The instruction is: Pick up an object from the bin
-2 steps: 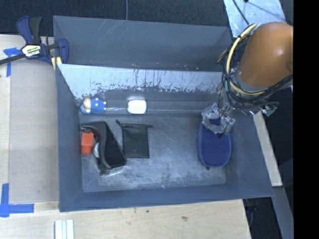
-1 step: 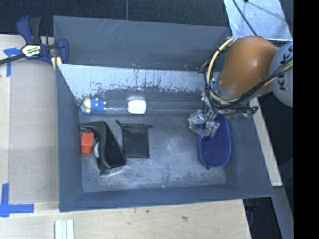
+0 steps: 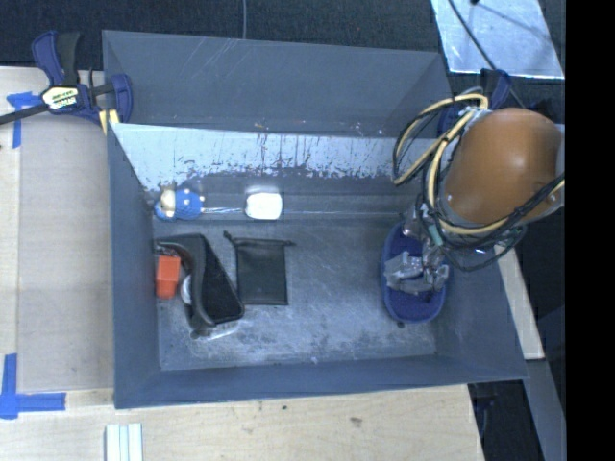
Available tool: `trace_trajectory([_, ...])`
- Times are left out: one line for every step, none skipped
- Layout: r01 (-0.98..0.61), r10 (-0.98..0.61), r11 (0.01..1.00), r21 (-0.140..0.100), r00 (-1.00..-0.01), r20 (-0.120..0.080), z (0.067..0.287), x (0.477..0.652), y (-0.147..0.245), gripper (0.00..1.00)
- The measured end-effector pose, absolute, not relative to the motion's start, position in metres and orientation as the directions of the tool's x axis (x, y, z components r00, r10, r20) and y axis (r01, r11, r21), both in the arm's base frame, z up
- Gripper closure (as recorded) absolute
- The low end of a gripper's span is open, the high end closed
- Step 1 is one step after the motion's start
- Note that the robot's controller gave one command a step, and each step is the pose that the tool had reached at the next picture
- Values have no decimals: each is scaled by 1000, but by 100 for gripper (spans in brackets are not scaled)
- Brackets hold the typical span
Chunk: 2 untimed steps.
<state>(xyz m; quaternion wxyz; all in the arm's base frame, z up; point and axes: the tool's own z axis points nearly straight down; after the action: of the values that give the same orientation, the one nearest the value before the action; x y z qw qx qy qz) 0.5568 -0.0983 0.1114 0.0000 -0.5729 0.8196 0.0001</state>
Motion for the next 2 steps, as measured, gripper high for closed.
trace_trajectory([-939,-939,345,0,-345,-2,111,557,-97,0])
trace_trajectory([-926,-926,377,1,-377,-2,69,592,-104,0])
